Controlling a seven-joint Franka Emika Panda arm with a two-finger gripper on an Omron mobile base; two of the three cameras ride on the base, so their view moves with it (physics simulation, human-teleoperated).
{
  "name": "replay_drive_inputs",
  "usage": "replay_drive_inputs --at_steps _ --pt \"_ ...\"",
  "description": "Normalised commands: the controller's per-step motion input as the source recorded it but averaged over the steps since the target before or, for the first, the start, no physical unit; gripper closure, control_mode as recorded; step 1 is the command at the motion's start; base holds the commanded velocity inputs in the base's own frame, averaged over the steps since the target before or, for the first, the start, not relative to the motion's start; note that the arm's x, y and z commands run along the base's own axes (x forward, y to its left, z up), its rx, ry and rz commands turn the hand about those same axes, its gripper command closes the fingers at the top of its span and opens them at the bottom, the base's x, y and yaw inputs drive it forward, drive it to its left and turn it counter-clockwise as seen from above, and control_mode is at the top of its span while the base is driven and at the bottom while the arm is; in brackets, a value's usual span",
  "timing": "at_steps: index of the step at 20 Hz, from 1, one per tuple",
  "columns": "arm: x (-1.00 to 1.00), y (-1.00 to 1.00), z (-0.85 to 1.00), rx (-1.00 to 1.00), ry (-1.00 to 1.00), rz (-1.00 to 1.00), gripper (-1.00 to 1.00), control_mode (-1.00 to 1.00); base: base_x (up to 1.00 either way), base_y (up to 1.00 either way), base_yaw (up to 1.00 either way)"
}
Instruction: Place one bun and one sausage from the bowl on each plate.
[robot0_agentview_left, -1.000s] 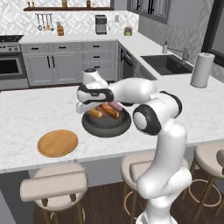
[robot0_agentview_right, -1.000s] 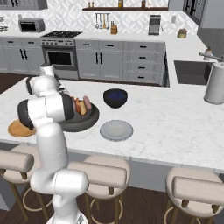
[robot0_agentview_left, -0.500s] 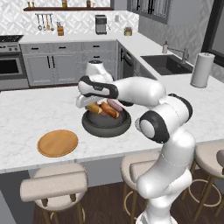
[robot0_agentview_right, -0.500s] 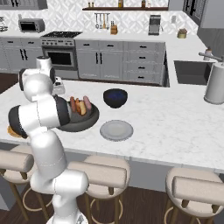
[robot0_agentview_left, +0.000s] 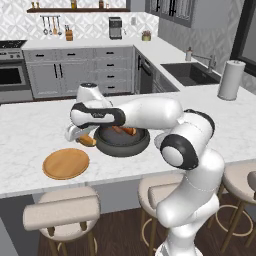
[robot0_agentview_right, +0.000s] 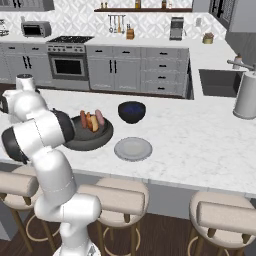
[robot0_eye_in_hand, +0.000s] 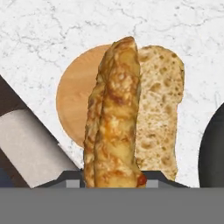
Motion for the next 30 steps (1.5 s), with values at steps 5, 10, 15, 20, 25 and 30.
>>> replay_drive_inputs --at_steps 5,10,15,20,25,30 --pt "-0.24 0.73 -0.34 -0.01 0.07 0.05 1.0 -1.0 0.0 0.0 0.0" --pt "0.19 0.4 -0.44 -0.05 0.0 -0.01 1.0 -1.0 0.0 0.0 0.0" --pt "0.14 0.43 -0.56 -0.19 0.0 -0.01 1.0 -1.0 0.0 0.0 0.0" --pt "0.01 0.04 0.0 0.0 0.0 0.0 1.0 -1.0 0.0 0.0 0.0" --pt "0.0 0.0 -0.03 0.0 0.0 0.0 -1.0 -1.0 0.0 0.0 0.0" --pt "0.04 0.0 -0.17 0.01 0.0 0.0 -1.0 -1.0 0.0 0.0 0.0"
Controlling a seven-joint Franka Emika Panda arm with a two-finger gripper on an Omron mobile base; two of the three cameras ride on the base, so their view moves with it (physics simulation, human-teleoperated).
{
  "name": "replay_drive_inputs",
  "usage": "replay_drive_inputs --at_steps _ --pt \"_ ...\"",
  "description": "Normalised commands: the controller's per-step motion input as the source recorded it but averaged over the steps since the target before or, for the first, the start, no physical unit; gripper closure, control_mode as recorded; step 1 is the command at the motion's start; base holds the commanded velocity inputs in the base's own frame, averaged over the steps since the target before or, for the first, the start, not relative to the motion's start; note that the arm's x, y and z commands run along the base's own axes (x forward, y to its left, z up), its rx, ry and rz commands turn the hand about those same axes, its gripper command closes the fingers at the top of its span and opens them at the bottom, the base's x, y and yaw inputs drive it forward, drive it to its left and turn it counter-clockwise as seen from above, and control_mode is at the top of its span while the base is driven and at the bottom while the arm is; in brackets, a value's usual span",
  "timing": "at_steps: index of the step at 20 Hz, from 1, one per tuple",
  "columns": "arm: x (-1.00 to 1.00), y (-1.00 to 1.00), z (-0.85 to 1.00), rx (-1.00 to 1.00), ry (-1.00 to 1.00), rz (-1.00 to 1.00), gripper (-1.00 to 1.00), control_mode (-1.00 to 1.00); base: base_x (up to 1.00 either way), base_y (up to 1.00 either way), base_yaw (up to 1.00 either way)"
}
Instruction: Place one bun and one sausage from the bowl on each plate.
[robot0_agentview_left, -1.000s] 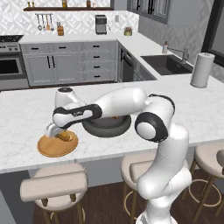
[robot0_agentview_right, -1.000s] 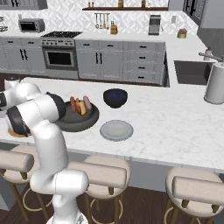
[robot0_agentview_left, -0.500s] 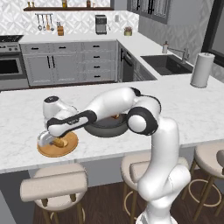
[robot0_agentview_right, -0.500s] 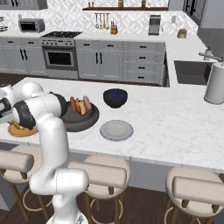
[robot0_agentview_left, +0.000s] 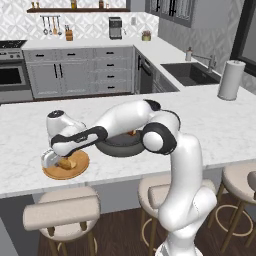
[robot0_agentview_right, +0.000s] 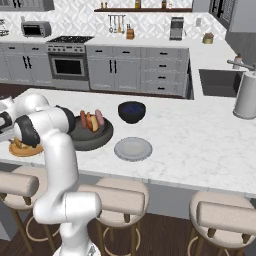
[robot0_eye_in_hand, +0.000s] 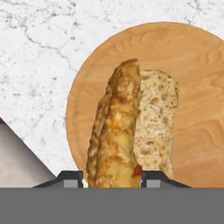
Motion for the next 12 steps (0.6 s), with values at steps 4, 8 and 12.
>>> replay_drive_inputs --at_steps 4,8,12 --pt "0.01 -0.08 -0.01 0.0 0.0 -0.02 -1.0 -1.0 0.0 0.0 0.0" --pt "0.0 -0.38 0.39 0.0 -0.07 -0.06 -1.0 -1.0 0.0 0.0 0.0" --pt "0.0 -1.0 0.82 -0.01 0.0 -0.16 -1.0 -1.0 0.0 0.0 0.0"
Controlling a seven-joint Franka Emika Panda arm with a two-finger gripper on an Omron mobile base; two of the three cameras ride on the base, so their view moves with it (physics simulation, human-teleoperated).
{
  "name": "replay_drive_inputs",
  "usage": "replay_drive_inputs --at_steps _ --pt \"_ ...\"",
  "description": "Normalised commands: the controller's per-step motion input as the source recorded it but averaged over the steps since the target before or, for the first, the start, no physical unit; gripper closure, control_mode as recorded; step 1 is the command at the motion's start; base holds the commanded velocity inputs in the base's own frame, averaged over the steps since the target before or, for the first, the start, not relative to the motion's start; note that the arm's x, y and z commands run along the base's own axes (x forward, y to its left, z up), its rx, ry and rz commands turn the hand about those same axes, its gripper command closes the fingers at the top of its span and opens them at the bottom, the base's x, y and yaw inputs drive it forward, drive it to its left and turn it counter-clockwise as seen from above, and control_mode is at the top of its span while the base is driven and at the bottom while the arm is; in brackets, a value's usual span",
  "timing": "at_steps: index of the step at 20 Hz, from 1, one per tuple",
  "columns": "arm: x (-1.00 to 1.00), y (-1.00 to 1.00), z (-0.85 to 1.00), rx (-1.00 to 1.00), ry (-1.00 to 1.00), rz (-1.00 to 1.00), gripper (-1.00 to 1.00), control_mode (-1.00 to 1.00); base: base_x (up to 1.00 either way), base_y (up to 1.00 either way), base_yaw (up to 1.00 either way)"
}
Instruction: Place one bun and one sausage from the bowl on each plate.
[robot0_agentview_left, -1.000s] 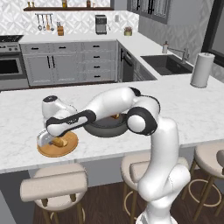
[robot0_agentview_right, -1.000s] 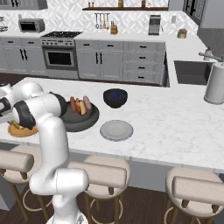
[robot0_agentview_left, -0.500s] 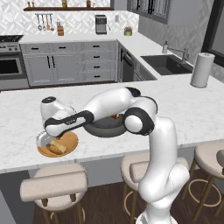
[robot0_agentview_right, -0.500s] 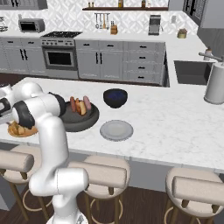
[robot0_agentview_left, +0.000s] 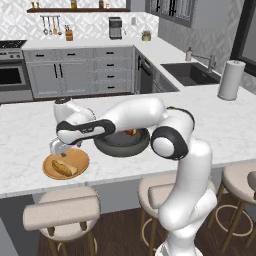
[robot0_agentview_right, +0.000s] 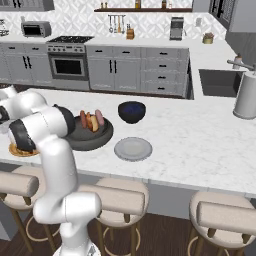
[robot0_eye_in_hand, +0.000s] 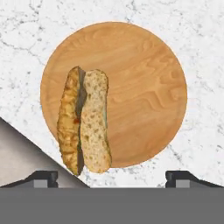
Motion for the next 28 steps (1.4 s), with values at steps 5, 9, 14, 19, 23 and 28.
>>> replay_drive_inputs --at_steps 5,9,14,19,23,28 --pt "0.29 -1.0 0.41 0.0 0.09 -0.16 -1.0 -1.0 0.0 0.0 0.0" --pt "0.37 -1.0 0.06 0.0 0.0 -0.03 -1.0 -1.0 0.0 0.0 0.0" --pt "0.33 -1.0 0.37 0.0 0.06 -0.07 -1.0 -1.0 0.0 0.0 0.0" --pt "0.71 -1.0 0.09 0.0 0.08 -0.03 -1.0 -1.0 0.0 0.0 0.0" --pt "0.7 -0.85 -0.32 0.0 0.04 0.0 -1.0 -1.0 0.0 0.0 0.0" --pt "0.24 -0.05 -0.16 0.0 0.01 0.0 -1.0 -1.0 0.0 0.0 0.0"
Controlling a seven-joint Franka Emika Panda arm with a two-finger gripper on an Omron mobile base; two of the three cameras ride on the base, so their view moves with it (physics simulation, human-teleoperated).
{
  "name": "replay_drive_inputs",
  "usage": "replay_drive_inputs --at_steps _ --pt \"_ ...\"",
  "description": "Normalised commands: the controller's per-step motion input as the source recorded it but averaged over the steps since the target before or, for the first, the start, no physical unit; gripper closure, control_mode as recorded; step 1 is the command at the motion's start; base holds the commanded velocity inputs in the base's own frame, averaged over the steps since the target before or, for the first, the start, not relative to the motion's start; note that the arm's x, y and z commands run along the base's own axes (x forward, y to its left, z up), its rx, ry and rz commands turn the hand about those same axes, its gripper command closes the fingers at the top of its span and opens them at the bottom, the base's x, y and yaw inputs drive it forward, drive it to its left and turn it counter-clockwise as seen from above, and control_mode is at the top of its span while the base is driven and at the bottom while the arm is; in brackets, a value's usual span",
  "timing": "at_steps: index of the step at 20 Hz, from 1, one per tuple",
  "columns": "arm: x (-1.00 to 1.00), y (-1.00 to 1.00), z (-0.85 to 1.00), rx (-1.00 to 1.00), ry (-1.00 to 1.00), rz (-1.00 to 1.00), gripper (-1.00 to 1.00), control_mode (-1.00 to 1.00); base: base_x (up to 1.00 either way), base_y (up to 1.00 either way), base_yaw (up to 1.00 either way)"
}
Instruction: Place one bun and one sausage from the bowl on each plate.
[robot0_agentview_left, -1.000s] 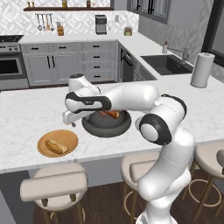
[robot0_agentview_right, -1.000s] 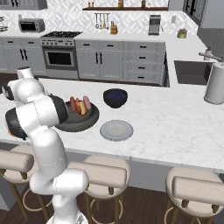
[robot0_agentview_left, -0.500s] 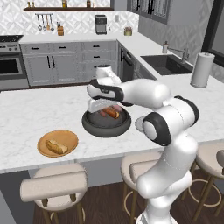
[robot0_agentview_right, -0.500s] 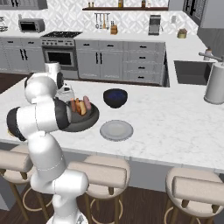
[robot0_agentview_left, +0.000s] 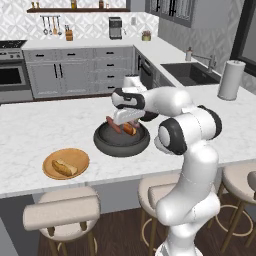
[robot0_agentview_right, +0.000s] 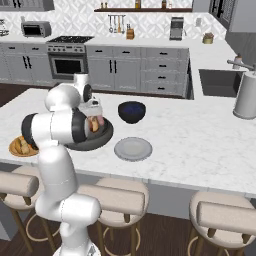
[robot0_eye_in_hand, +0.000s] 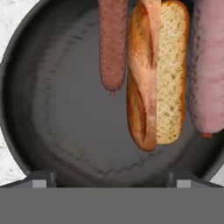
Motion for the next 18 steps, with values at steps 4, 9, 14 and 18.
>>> replay_drive_inputs --at_steps 4,9,14,18 --pt "0.45 -0.04 -0.28 0.0 0.0 0.0 -1.0 -1.0 0.0 0.0 0.0" --pt "0.45 -0.02 -0.3 0.0 0.0 0.0 -1.0 -1.0 0.0 0.0 0.0" --pt "0.34 0.0 -0.22 0.0 0.01 0.0 -1.0 -1.0 0.0 0.0 0.0" --pt "0.04 0.0 -0.11 0.0 0.02 0.0 1.0 -1.0 0.0 0.0 0.0"
